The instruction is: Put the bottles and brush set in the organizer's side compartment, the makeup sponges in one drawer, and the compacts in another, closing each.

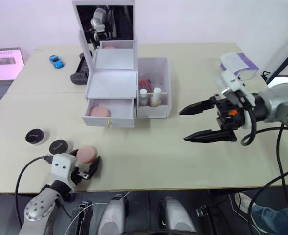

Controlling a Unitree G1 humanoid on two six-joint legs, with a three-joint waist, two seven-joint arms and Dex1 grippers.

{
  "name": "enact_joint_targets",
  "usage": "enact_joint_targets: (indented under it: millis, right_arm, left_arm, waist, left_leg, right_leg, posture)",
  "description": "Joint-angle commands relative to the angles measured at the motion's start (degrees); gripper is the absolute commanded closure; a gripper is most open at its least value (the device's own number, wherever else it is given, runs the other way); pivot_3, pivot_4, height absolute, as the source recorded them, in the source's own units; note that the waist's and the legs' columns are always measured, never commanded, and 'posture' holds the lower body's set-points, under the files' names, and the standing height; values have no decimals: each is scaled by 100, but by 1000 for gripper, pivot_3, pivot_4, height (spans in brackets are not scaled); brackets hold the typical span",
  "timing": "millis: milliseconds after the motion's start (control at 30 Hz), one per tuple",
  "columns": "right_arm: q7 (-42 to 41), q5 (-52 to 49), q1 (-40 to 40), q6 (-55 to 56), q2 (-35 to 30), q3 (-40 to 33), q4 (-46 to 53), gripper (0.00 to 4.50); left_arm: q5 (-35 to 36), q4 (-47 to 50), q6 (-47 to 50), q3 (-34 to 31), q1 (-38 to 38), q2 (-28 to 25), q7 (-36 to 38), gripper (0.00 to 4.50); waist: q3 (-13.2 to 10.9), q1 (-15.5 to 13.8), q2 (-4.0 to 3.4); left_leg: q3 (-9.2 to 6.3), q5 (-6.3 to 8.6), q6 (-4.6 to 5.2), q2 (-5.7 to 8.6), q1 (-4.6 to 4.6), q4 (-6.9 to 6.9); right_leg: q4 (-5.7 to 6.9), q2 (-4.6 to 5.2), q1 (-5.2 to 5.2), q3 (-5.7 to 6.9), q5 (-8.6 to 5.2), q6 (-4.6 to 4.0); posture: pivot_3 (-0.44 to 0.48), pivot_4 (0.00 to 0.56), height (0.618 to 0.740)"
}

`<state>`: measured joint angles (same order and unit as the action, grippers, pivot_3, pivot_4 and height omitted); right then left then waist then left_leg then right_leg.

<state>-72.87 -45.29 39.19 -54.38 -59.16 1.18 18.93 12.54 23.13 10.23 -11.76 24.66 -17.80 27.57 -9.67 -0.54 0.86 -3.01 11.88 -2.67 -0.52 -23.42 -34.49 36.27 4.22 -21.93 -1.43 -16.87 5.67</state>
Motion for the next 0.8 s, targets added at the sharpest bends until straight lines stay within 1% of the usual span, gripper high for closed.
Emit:
enact_joint_targets:
  millis: [33, 67, 167, 233, 367, 433, 467, 533, 633, 733, 767, 800]
  right_arm:
    - [59, -91, 35, 12, -49, -247, 126, 0]
    - [64, -87, 36, 19, -49, -235, 130, 0]
    - [82, -89, 45, 21, -33, -210, 135, 0]
    - [78, -97, 64, 23, -12, -190, 130, 0]
    - [35, -74, 89, 64, 28, -120, 93, 0]
    - [13, -61, 96, 90, 43, -99, 94, 0]
    - [11, -57, 101, 97, 52, -89, 92, 0]
    - [12, -52, 111, 104, 69, -76, 88, 0]
    - [1, -62, 82, 101, 87, -59, 126, 0]
    - [7, -58, 80, 89, 101, -38, 140, 0]
    - [17, -60, 89, 92, 120, -41, 132, 0]
    - [35, -32, 88, 122, 141, -33, 129, 0]
  left_arm:
    - [-15, -41, -38, -28, 43, -69, -42, 1773]
    - [-11, -31, -30, -32, 32, -62, -72, 1836]
    - [118, 53, 18, -68, -1, -55, -68, 1836]
    - [258, 303, 99, -133, -30, -125, -19, 1836]
    - [1044, 1173, 469, -472, -238, -456, 220, 1836]
    - [1594, 1555, 765, -682, -349, -654, 281, 1836]
    - [1898, 1793, 984, -822, -430, -844, 299, 1836]
    - [2290, 2089, 1298, -1038, -550, -1138, 289, 1836]
    - [2967, 2311, 1923, -1391, -1023, -1929, 336, 1836]
    - [3498, 2257, 2423, -1488, -1513, -2367, 120, 1836]
    - [3703, 2154, 2715, -1441, -1812, -2555, -26, 1836]
    - [3712, 2001, 3079, -1228, -2300, -2842, -155, 1836]
  waist:
    - [0, -5, 0]
    - [0, -6, 0]
    - [0, -8, 0]
    - [0, -7, 0]
    - [-2, -14, 3]
    - [-2, -19, 2]
    - [-2, -15, 2]
    - [-2, -7, 2]
    - [-3, -1, 1]
    - [-4, -7, -1]
    - [-5, -7, -1]
    - [-6, -8, 1]
  left_leg:
    - [0, 0, 0, 0, 0, 0]
    - [-1, 0, 0, -1, 0, 0]
    - [-1, 0, 0, -1, 0, 0]
    - [-1, 0, 0, -2, 0, 0]
    - [-2, 0, 0, -6, -3, 0]
    - [-6, 0, 0, -11, -3, -2]
    - [-7, 0, 0, -12, -4, -4]
    - [-5, 0, 0, -12, -4, -5]
    - [-7, 0, 1, -13, -4, -6]
    - [-19, 0, 1, -22, -3, -18]
    - [-20, 1, 2, -23, -3, -20]
    - [-20, 1, 2, -23, -3, -22]
  right_leg:
    - [0, 0, 0, 0, 0, 0]
    - [0, -1, -1, 0, 0, 0]
    - [1, -2, -1, 0, 0, -1]
    - [1, -2, -1, 0, 0, -1]
    - [1, -5, -3, 0, 1, -1]
    - [1, -9, -2, 2, 2, -4]
    - [1, -9, -1, 3, 2, -4]
    - [0, -10, 0, 1, 2, -4]
    - [5, -17, -1, 1, 2, -3]
    - [11, -37, 4, 1, 2, -7]
    - [9, -39, 6, 1, 2, -7]
    - [9, -39, 8, 0, 2, -7]
  posture:
    - [0, 150, 740]
    - [0, 150, 740]
    - [0, 150, 740]
    - [0, 150, 740]
    - [0, 150, 740]
    - [0, 150, 740]
    - [0, 150, 740]
    - [0, 150, 740]
    - [0, 150, 740]
    - [0, 150, 740]
    - [0, 150, 740]
    - [0, 150, 740]
